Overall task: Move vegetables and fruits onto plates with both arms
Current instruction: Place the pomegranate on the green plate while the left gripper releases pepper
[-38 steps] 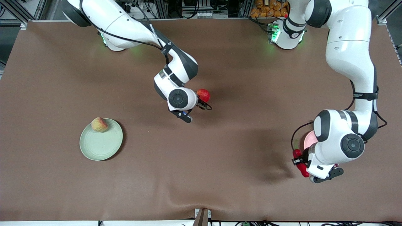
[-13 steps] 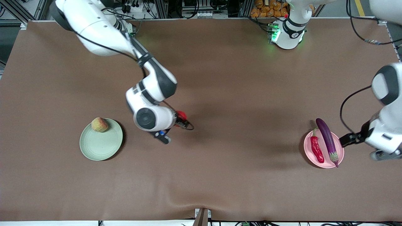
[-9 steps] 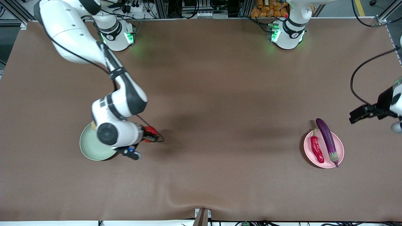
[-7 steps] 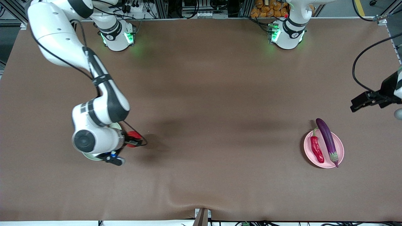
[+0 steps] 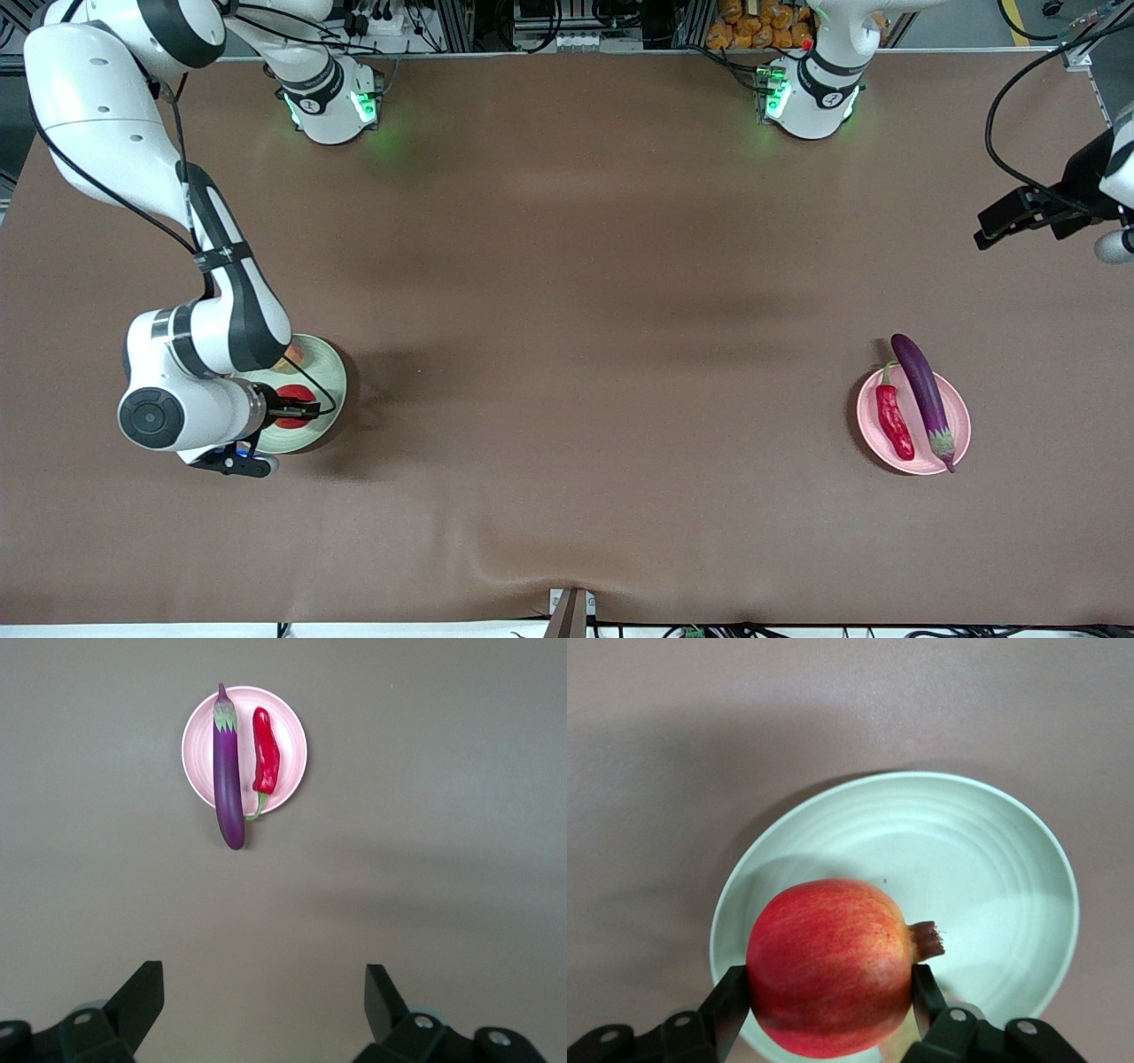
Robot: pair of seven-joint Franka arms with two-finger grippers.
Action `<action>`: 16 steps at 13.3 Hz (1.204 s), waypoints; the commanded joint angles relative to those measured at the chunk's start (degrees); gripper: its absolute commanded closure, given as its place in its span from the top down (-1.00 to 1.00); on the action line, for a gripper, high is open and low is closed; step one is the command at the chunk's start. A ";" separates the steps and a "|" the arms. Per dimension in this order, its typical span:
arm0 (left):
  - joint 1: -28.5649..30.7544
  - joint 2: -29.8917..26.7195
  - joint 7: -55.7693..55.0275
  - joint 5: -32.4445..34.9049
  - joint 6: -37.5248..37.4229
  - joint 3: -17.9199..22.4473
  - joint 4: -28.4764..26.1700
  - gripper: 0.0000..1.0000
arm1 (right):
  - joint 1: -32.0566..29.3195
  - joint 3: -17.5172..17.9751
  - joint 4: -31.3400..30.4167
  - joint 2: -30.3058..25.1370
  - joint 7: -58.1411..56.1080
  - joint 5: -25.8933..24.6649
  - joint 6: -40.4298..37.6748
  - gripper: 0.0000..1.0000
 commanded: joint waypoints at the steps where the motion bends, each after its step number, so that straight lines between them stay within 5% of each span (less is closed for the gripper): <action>1: 2.09 -2.91 1.04 -0.91 0.37 -2.29 -2.80 1.00 | -1.54 1.14 -1.62 0.02 -0.51 -0.98 1.44 1.00; 5: 1.57 -3.53 1.04 -0.73 0.28 -2.02 -3.15 1.00 | -1.10 2.63 1.09 -1.55 -0.78 0.25 -3.72 1.00; 11: 0.07 -3.44 1.04 -0.03 0.10 -2.55 -2.89 1.00 | -1.98 8.61 19.80 -2.96 -1.30 0.60 -21.12 1.00; 16: 0.86 -3.35 1.13 0.67 0.01 -2.55 -2.63 1.00 | -1.72 9.92 19.57 -16.29 -2.19 2.79 -29.22 1.00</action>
